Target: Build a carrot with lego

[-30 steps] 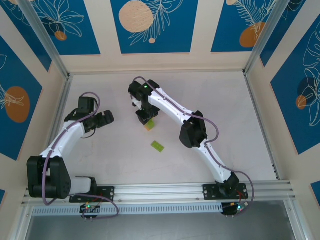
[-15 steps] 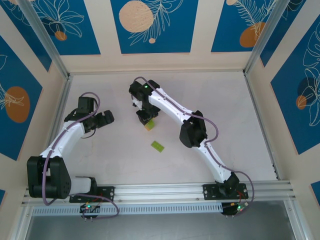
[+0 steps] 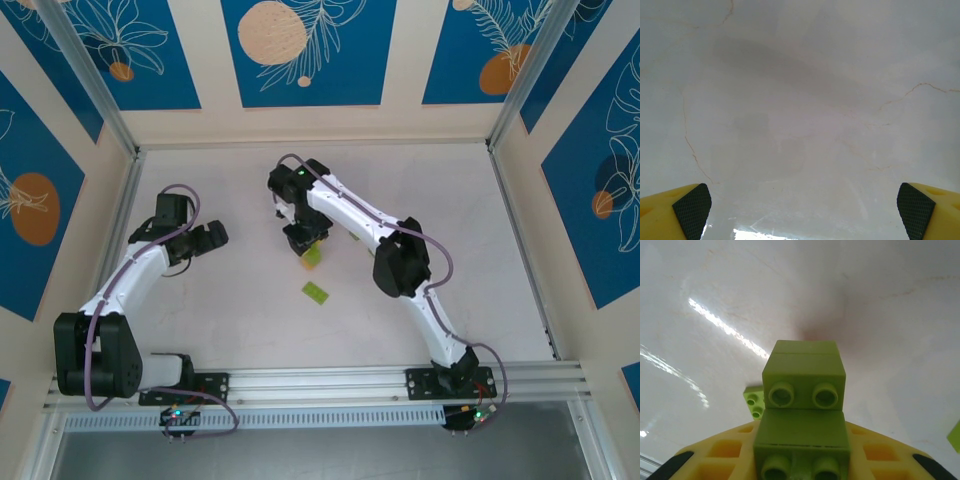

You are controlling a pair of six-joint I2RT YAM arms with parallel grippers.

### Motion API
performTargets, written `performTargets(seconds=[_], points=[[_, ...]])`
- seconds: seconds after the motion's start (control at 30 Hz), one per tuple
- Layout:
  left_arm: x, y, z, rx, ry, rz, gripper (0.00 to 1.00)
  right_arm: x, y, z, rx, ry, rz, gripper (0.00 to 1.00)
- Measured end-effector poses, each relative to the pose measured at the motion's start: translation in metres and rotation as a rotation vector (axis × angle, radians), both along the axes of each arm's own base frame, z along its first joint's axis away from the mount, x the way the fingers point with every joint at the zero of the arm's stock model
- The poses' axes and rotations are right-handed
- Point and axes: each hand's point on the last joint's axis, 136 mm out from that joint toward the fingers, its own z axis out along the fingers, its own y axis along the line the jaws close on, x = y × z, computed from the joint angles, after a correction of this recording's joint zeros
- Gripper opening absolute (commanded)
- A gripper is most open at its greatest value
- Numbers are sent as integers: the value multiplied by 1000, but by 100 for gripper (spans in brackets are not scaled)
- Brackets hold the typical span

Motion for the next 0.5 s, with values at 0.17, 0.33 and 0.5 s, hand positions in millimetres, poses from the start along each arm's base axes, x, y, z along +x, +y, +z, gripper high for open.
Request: performTargets(seconds=[0.17,0.33,0.5], points=[[0,0,0,-3,0,-1,98,-1,-6,-6,-6,-39,3,33],[0,0,0,-3,0,-1,98,4,-8,-16,10,-95,4,33],[0,0,0,-3,0,-1,98,12,-4,-16,32,-140,2,34]])
